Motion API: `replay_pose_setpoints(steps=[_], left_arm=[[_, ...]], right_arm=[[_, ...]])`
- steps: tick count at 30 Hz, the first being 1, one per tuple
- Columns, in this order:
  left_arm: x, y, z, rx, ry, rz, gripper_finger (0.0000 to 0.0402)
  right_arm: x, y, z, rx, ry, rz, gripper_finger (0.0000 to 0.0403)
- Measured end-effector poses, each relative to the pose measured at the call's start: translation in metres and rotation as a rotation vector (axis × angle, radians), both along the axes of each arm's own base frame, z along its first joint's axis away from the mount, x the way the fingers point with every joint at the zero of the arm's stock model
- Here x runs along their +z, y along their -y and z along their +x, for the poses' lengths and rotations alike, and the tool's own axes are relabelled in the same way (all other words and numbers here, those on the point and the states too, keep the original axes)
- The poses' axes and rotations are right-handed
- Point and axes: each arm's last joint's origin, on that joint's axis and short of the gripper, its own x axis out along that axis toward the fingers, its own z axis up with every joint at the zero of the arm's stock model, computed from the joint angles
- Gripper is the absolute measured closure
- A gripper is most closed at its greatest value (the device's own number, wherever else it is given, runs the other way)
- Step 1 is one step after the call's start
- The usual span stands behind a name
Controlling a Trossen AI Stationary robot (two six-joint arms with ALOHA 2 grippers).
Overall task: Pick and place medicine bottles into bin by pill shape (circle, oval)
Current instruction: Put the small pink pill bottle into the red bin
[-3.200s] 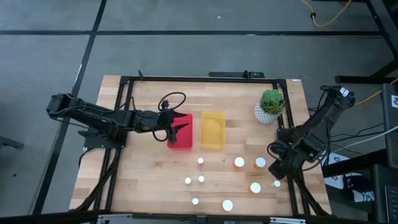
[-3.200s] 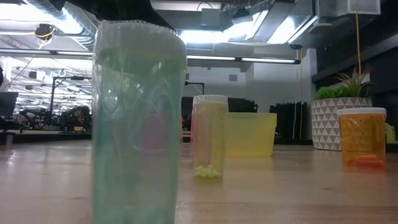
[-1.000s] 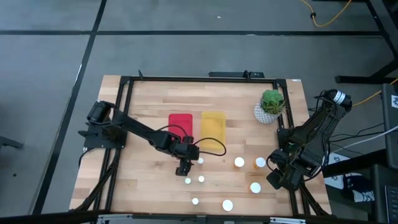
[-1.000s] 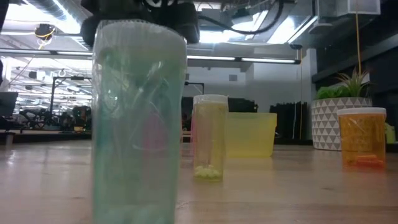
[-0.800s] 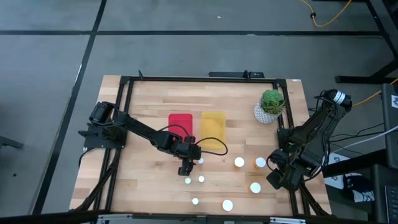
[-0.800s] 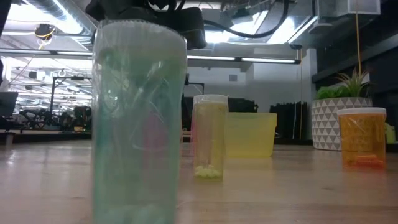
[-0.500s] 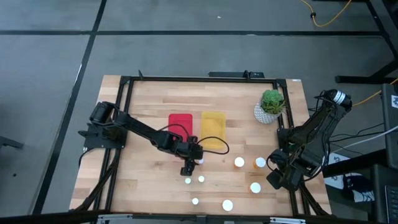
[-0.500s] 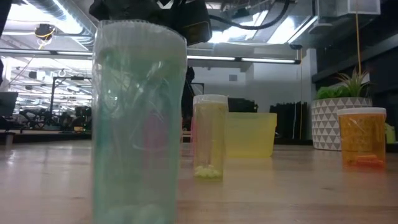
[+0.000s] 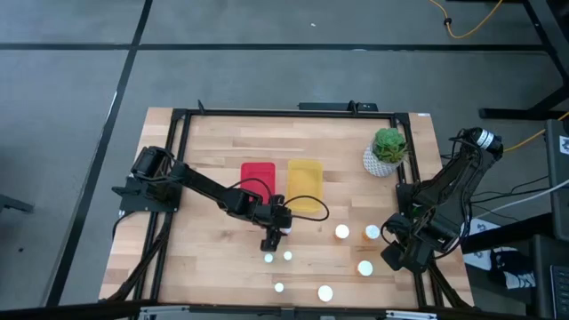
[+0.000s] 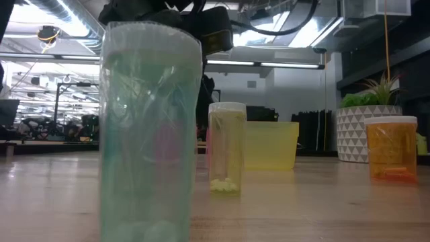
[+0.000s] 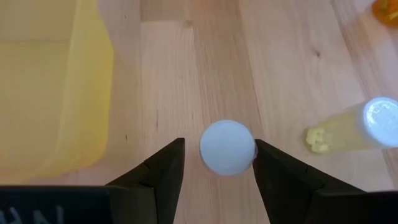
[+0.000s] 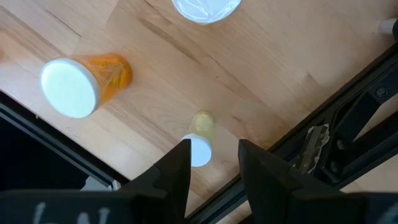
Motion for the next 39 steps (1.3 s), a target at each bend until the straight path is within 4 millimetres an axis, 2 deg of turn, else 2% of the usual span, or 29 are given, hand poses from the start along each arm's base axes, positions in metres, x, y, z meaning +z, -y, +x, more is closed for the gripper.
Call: replay_pose_setpoints(steps=[13,25,28,33,39], left_arm=[[0.002,0.001,0.003,0.003,0.039,-0.007,0.0227],[0.003,0.000,0.003,0.010,0.042,0.003,0.0305],[0.004,0.000,0.003,0.016,0.045,0.009,0.0312],[0.021,-0.001,-0.002,0.021,0.090,0.019,0.0312],[0.065,-0.007,-0.026,-0.053,0.127,0.089,0.0312]], right_arm=[[0.000,0.000,0.000,0.000,0.000,0.001,0.0268],[0.000,0.000,0.000,0.000,0.000,0.001,0.0268],[0.000,0.000,0.000,0.000,0.000,0.001,0.0268],[0.000,0.000,0.000,0.000,0.001,0.002,0.0268],[0.001,-0.003,-0.001,0.014,-0.053,0.062,0.0268]])
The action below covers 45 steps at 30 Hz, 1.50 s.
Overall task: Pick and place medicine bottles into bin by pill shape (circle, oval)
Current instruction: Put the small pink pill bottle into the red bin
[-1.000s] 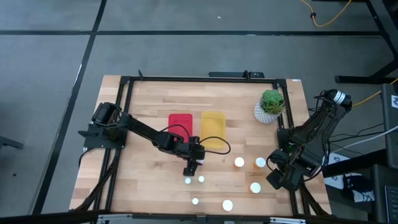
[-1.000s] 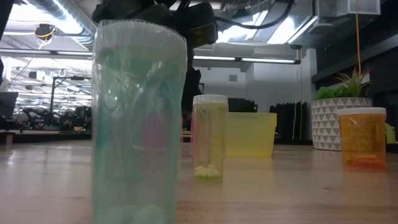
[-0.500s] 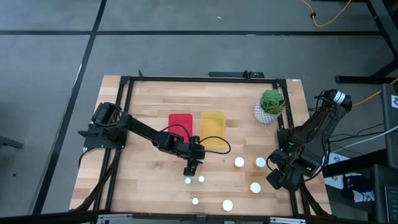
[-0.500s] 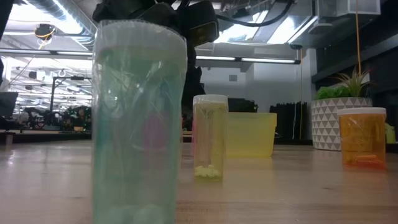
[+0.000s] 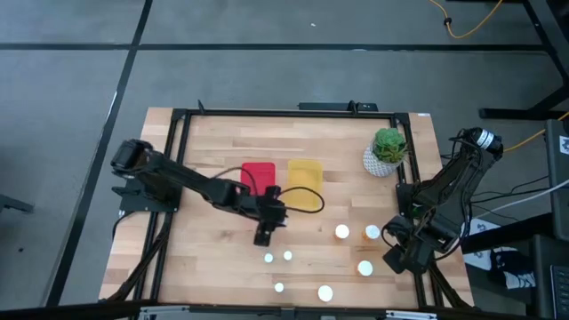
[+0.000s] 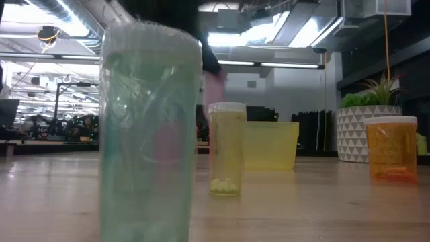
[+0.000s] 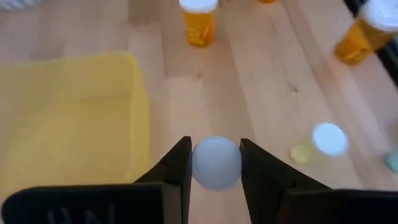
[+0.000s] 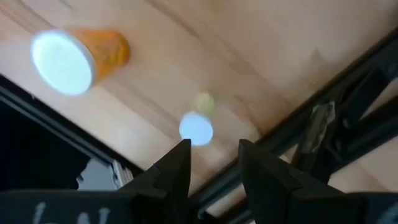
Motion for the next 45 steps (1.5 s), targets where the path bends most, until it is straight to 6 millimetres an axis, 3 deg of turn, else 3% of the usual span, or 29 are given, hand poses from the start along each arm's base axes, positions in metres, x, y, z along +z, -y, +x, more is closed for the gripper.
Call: replay_pose_setpoints(steps=[6,10,13,17,21,26,45], left_arm=[[0.049,-0.019,-0.041,0.025,0.021,0.104,0.0310],[0.061,-0.044,-0.057,0.078,-0.012,0.128,0.0309],[0.046,-0.070,-0.058,0.110,-0.053,0.113,0.0309],[0.010,-0.104,-0.061,0.158,-0.037,0.046,0.0309],[-0.017,-0.126,-0.071,0.244,-0.027,0.040,0.0308],[-0.043,-0.134,-0.079,0.279,-0.069,-0.006,0.0308],[-0.069,-0.151,-0.071,0.366,-0.067,-0.054,0.0305]], right_arm=[[0.000,0.000,0.000,-0.007,0.009,-0.004,0.0268],[0.000,0.000,0.000,-0.007,0.008,-0.004,0.0268],[0.000,0.000,0.000,-0.007,0.008,-0.005,0.0268],[0.000,0.000,0.000,-0.008,0.008,-0.005,0.0268],[0.000,0.000,0.000,-0.007,0.008,-0.004,0.0268],[0.000,0.000,0.000,-0.007,0.008,-0.005,0.0268],[0.000,0.000,0.001,-0.010,0.023,-0.009,0.0268]])
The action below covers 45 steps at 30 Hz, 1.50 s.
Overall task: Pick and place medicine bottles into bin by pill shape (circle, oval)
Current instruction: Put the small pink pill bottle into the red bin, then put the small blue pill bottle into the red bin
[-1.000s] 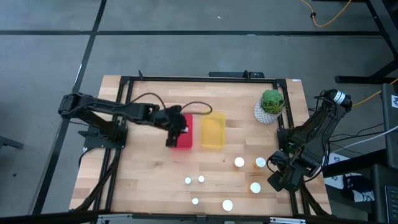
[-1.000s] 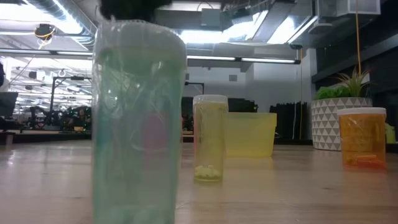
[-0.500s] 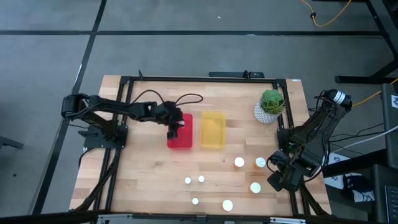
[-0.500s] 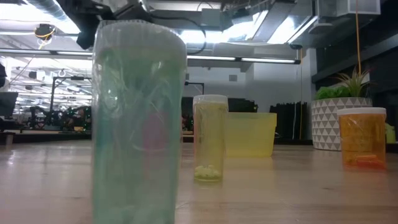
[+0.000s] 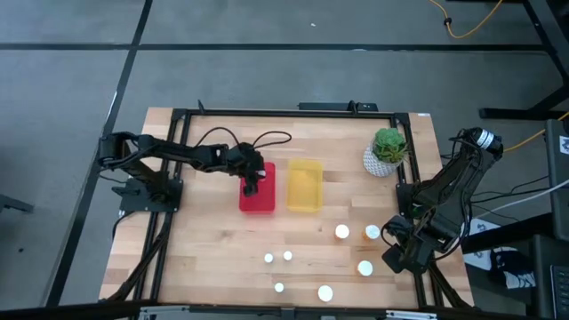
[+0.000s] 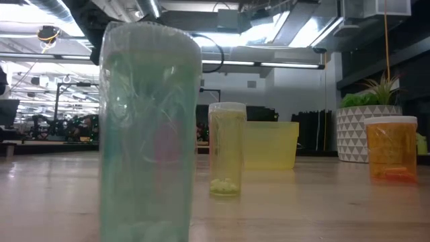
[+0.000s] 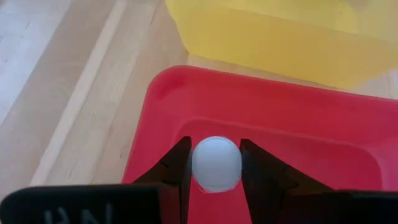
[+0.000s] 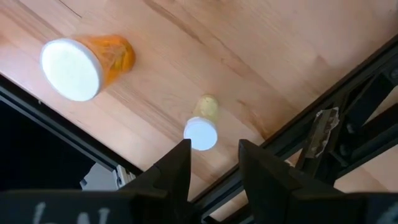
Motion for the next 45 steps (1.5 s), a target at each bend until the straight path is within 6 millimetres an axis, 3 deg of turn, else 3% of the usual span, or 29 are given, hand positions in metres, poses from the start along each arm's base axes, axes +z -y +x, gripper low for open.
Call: replay_pose_setpoints(steps=[11,17,25,31,40,45], left_arm=[[0.007,-0.001,0.006,-0.006,0.021,0.011,0.0241],[0.016,-0.003,0.011,-0.024,0.037,0.034,0.0226],[0.058,0.007,0.017,-0.062,0.108,0.052,0.0228],[0.086,0.038,0.021,-0.168,0.170,0.046,0.0228],[0.087,0.111,0.015,-0.354,0.136,-0.048,0.0228],[0.085,0.161,0.005,-0.462,0.133,-0.001,0.0228]], right_arm=[[0.000,0.000,0.000,0.000,0.001,0.001,0.0268],[0.000,0.000,0.000,0.000,0.001,0.001,0.0268],[0.000,0.000,0.000,0.001,0.001,-0.001,0.0268],[0.000,0.000,0.000,0.004,0.000,-0.004,0.0268],[0.000,0.000,0.000,0.005,-0.001,-0.007,0.0268],[0.000,0.000,0.000,0.005,-0.001,-0.006,0.0268]])
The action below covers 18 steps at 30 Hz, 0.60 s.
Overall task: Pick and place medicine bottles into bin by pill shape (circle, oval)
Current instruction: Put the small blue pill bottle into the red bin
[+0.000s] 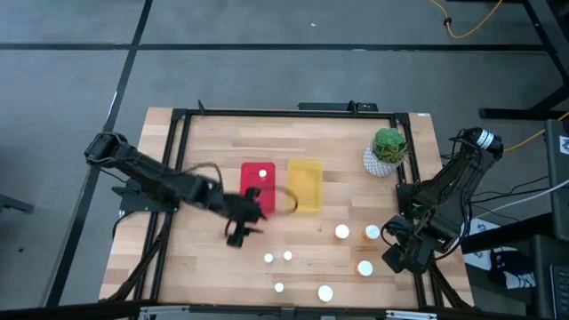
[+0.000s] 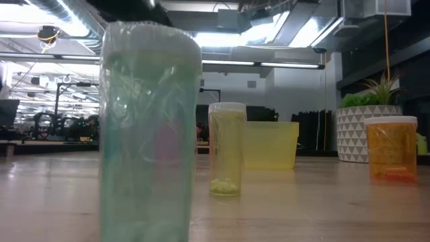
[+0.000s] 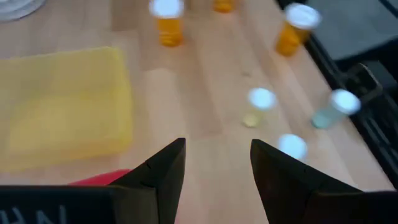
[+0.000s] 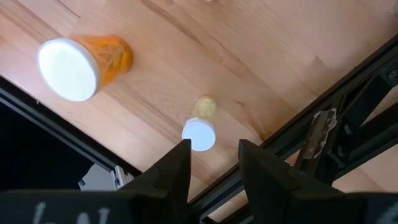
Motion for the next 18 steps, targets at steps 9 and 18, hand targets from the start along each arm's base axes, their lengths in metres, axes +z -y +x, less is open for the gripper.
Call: replay_pose_setpoints(steps=[9,18], left_arm=[[-0.028,0.057,-0.012,0.088,-0.068,-0.021,0.0228],[-0.066,0.083,0.009,0.044,-0.334,0.111,0.0228]], right_arm=[[0.000,-0.001,0.000,0.001,0.004,0.006,0.0268],[0.000,-0.001,0.001,-0.003,0.005,0.010,0.0268]])
